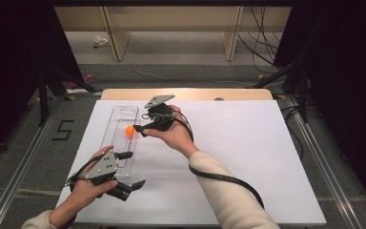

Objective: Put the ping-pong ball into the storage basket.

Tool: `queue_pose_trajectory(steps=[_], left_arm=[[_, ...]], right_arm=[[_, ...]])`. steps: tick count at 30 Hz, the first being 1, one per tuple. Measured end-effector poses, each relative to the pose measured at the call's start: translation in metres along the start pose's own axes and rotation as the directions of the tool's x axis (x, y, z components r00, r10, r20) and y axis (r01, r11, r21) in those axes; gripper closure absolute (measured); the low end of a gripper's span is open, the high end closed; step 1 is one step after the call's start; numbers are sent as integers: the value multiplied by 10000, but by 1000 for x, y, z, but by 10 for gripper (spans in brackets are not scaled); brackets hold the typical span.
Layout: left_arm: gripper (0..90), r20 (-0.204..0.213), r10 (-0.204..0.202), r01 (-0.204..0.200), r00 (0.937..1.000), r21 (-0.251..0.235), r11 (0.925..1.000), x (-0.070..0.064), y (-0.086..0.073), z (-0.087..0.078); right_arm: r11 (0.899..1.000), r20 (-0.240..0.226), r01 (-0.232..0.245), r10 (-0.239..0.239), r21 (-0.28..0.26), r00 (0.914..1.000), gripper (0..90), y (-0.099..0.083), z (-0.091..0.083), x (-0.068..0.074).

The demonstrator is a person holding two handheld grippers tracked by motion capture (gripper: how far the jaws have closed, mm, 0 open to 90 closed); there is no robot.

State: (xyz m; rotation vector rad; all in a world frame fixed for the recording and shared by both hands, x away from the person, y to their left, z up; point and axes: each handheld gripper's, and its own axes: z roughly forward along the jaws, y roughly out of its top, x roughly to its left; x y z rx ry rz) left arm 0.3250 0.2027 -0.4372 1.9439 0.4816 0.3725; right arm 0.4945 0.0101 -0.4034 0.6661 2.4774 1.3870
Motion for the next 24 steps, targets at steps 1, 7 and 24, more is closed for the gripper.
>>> queue_pose_trajectory(steps=[1,7,24], left_arm=[[8,-15,-2,2,10000,-3,10000,0,0,0],[7,-6,3,-3,10000,33,10000,0,0,1],[7,-24,1,0,10000,46,10000,-1,0,1]], right_arm=[[10000,49,-59,59,16,10000,163,-3,-3,-2],[9995,365,-321,321,2,9988,163,-19,-24,-13],[9965,1088,-836,825,52,9906,164,-58,-72,-31]])
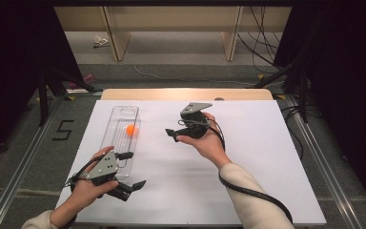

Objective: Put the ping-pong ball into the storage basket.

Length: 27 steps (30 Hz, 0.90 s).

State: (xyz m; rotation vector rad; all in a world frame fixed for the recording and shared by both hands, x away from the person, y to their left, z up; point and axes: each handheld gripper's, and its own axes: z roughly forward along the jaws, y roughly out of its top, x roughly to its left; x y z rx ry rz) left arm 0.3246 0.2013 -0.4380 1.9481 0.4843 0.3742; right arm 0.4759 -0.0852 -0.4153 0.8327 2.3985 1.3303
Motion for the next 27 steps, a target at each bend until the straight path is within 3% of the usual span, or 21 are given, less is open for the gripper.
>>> queue_pose_trajectory(steps=[27], left_arm=[[7,-39,-30,30,10000,3,10000,0,0,0]], right_arm=[[9986,589,-524,522,28,9969,164,-36,-43,-18]])
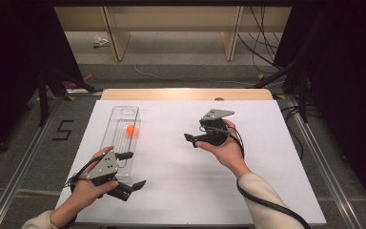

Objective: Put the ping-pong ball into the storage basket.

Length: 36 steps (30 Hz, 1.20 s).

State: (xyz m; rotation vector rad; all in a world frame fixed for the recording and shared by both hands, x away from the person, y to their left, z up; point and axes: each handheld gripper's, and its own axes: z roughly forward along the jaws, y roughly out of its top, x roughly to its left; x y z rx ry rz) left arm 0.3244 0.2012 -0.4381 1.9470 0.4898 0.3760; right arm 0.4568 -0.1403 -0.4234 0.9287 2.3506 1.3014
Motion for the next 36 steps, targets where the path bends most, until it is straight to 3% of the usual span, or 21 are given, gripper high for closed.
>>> queue_pose_trajectory(steps=[36], left_arm=[[6,-62,-29,29,10000,-17,10000,1,0,0]], right_arm=[[9989,532,-406,417,-217,9977,163,-27,-45,-14]])
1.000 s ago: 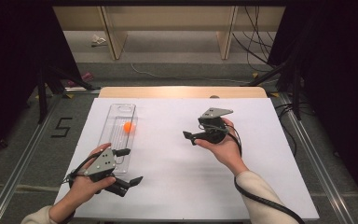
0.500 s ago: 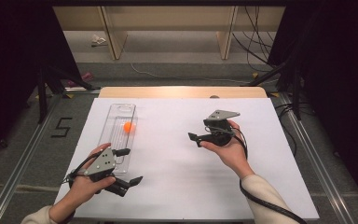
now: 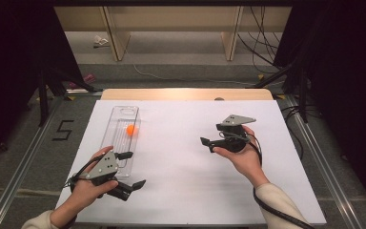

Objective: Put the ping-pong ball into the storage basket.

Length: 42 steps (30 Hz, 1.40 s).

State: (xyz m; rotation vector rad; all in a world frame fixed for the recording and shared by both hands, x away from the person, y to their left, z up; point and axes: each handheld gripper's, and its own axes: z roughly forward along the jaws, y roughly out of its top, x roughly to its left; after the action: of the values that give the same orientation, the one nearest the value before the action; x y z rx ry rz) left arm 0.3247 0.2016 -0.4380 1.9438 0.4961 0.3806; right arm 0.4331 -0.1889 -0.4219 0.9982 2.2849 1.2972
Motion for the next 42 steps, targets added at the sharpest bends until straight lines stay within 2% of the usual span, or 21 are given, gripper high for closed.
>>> queue_pose_trajectory(steps=[42], left_arm=[[5,-57,0,0,10000,-21,10000,0,0,-1]], right_arm=[[9976,741,-654,670,-237,9950,163,-36,-54,-21]])
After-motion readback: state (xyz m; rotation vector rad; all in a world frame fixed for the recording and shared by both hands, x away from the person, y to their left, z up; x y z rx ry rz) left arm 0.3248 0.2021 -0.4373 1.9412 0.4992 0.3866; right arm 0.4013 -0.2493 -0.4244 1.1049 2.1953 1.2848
